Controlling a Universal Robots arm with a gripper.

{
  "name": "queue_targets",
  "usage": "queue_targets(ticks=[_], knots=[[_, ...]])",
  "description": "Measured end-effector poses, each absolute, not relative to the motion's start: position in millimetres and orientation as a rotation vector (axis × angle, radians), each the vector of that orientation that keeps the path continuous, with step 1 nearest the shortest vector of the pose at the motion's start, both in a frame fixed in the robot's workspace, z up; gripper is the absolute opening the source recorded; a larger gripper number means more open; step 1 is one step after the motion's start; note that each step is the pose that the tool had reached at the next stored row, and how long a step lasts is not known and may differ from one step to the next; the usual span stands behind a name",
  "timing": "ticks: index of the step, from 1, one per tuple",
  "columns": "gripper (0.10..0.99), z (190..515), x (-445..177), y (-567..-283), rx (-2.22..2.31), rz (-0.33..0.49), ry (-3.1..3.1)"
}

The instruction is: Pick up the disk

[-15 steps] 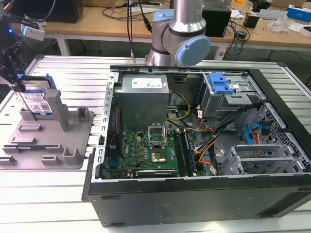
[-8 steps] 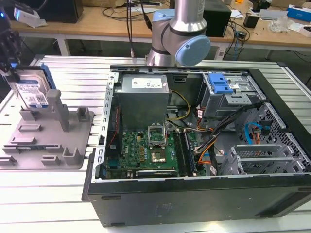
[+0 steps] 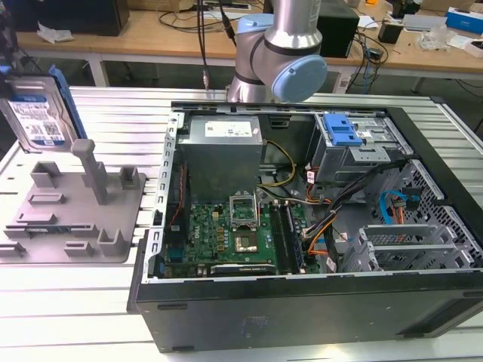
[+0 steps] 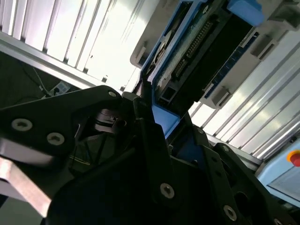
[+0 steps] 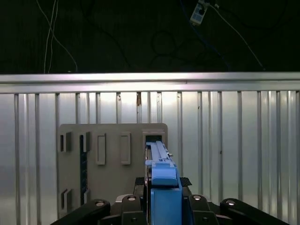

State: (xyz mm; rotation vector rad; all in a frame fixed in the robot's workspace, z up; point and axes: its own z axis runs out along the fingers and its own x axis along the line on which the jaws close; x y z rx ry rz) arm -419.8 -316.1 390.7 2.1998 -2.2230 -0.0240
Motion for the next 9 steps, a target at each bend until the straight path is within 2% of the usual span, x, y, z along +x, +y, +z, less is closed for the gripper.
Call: queue_targets(ticks=[9], knots=[[0.369, 441, -420, -316, 2.2, -0.024, -2.223]])
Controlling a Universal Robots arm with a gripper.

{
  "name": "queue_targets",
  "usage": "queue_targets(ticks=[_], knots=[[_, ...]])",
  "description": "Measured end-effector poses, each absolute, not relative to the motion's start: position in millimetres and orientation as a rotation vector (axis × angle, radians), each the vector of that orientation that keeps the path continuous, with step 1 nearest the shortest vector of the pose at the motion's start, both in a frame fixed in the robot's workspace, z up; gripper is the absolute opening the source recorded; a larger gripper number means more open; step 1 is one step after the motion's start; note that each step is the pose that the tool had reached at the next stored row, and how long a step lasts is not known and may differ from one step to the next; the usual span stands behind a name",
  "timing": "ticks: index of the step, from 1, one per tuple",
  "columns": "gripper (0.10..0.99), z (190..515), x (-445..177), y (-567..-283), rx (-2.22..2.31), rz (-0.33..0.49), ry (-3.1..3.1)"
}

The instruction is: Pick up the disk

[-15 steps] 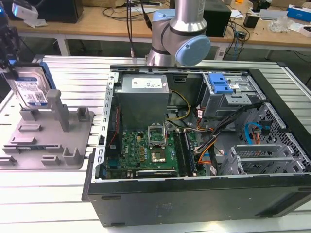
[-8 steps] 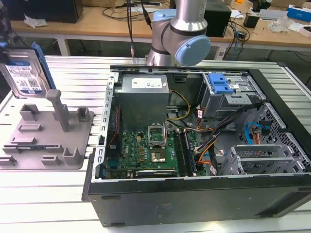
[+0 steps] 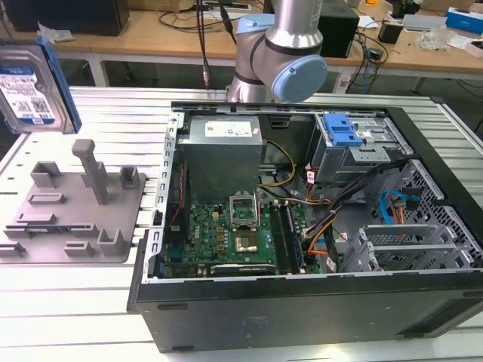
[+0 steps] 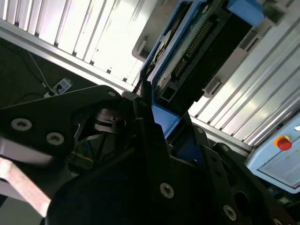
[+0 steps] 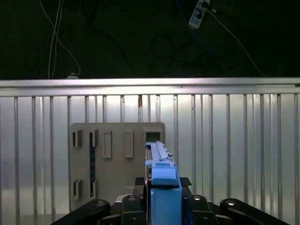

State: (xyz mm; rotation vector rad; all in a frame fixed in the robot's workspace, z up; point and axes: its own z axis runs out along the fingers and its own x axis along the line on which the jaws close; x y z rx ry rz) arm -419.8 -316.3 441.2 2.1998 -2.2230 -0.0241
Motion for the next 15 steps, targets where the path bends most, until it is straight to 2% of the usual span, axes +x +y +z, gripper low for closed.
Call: queue_targets(ticks=[6, 15], knots=[[0.369, 478, -420, -317, 2.2, -0.024, -2.223], [0.369, 480, -420, -317, 2.2, -0.024, -2.223]])
